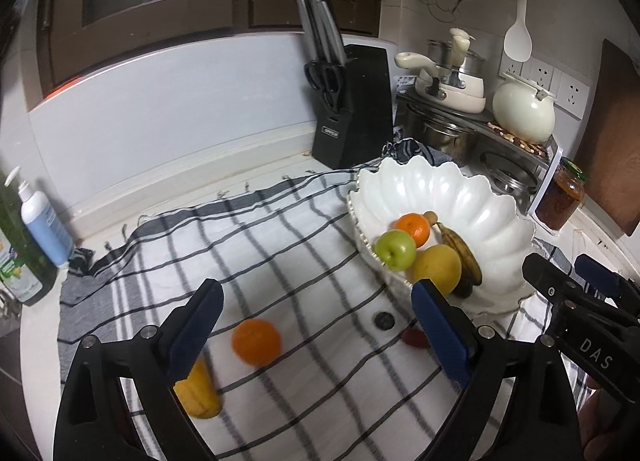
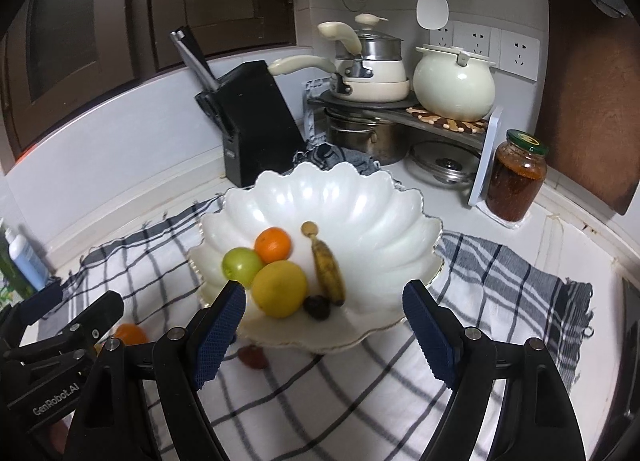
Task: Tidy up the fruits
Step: 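Move both open grippers back toward the small fruits on the towel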
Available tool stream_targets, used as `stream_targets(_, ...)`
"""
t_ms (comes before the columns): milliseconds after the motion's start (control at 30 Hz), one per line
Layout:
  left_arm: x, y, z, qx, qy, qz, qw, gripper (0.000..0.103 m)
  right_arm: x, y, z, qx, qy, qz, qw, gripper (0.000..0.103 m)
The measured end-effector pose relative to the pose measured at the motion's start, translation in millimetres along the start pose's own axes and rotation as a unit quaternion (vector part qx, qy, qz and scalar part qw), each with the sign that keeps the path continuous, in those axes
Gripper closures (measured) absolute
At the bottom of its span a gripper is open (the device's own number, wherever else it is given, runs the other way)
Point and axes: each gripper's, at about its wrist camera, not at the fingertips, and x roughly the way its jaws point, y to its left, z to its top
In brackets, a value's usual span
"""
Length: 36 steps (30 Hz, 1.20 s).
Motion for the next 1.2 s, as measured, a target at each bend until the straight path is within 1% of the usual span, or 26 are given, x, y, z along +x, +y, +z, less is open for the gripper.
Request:
stream_targets(167, -7, 13, -13, -0.001, -0.001, 0.010, 0.9999, 0.006, -8, 12, -14, 0.003, -0.004, -0.003, 1.000, 0.021)
stream_targets(233, -7, 19, -17, -0.002, 0.001, 0.013, 0.9999, 0.005, -9, 16, -20, 0.004, -0.003, -0.004, 1.000, 0.018)
stream_targets(300, -7, 25, -22, -0.008, 0.002, 0.016, 0.9998, 0.004, -8, 21, -26, 0.002, -0.003, -0.010, 1.000, 0.017)
stream_targets(467, -3, 37, -34, -0.011, 0.007, 0.026, 0.9996, 0.003, -7, 31, -39, 0.000, -0.004, -0.025, 1.000, 0.017)
stream_targets(567, 4, 42, -42, -0.015, 0.017, 0.031, 0.9993, 0.001, -5, 34, -48, 0.005, -0.006, -0.031, 0.999, 0.017)
stream_targets(700, 13, 50, -50, -0.020, 0.025, 0.036, 0.9989, 0.001, 6, 39, -60, 0.010, 0.003, -0.036, 0.999, 0.017)
stream_targets(900, 22, 62, -55, -0.028, 0.019, 0.048, 0.9983, 0.001, 28, 50, -73, 0.008, 0.027, -0.050, 0.998, 0.017)
stream_targets(1033, 27, 71, -55, -0.023, 0.009, 0.059, 0.9980, 0.001, 37, 57, -77, 0.004, 0.031, -0.059, 0.998, 0.017)
stream_targets(1200, 33, 80, -53, -0.029, 0.000, 0.063, 0.9976, 0.001, 48, 67, -74, -0.005, 0.034, -0.072, 0.997, 0.017)
